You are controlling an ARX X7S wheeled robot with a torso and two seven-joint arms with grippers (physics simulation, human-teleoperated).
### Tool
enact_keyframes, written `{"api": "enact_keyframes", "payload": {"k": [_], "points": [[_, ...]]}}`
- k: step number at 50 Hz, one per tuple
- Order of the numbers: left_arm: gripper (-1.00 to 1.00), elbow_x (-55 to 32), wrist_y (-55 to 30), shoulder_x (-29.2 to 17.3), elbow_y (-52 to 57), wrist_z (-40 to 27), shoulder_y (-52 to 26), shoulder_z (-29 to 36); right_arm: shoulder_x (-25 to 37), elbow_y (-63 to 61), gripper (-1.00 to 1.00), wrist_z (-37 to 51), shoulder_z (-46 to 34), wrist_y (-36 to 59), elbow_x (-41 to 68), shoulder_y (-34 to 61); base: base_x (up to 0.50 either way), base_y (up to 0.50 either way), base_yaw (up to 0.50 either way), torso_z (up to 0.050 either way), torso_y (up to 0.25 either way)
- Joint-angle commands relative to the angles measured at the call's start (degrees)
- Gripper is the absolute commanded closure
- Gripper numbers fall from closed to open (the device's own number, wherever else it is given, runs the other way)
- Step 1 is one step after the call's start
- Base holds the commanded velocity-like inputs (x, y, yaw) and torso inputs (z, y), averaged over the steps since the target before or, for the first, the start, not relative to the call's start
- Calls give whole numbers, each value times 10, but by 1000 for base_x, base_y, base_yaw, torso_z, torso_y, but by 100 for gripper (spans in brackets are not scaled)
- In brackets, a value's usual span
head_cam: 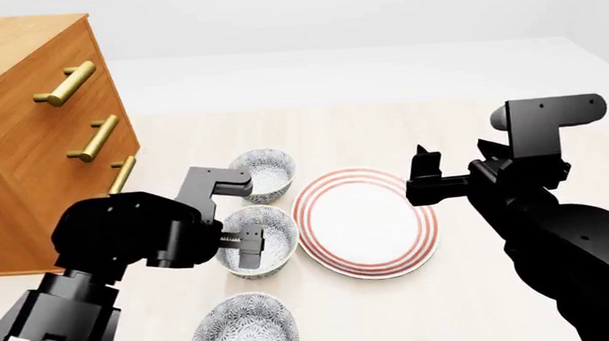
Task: Stack the bowl in the middle on the bowl at the back.
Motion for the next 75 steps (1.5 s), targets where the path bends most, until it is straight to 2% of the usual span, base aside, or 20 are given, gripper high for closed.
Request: {"api": "enact_keyframes", "payload": {"k": [1,21,41,42,57,75], "points": [[-100,9,17,5,-21,7,-3,10,2,1,-100,3,-1,-3,3,-2,0,0,0,0,0],[-100,46,68,31,-90,49,-16,49,7,3,-100,7,0,-4,11,-7,0,0,0,0,0],[-100,83,137,71,-240,128,-42,76,12,1,-100,20,-1,7,18,-7,0,0,0,0,0],[100,84,139,71,-243,132,-42,78,12,-1,-100,21,0,8,18,-7,0,0,0,0,0],[100,106,186,85,-311,182,-55,96,12,10,-100,28,-13,6,18,0,0,0,0,0,0],[100,103,195,62,-297,174,-64,86,14,13,-100,32,-16,0,24,2,1,0,-1,-1,0]]}}
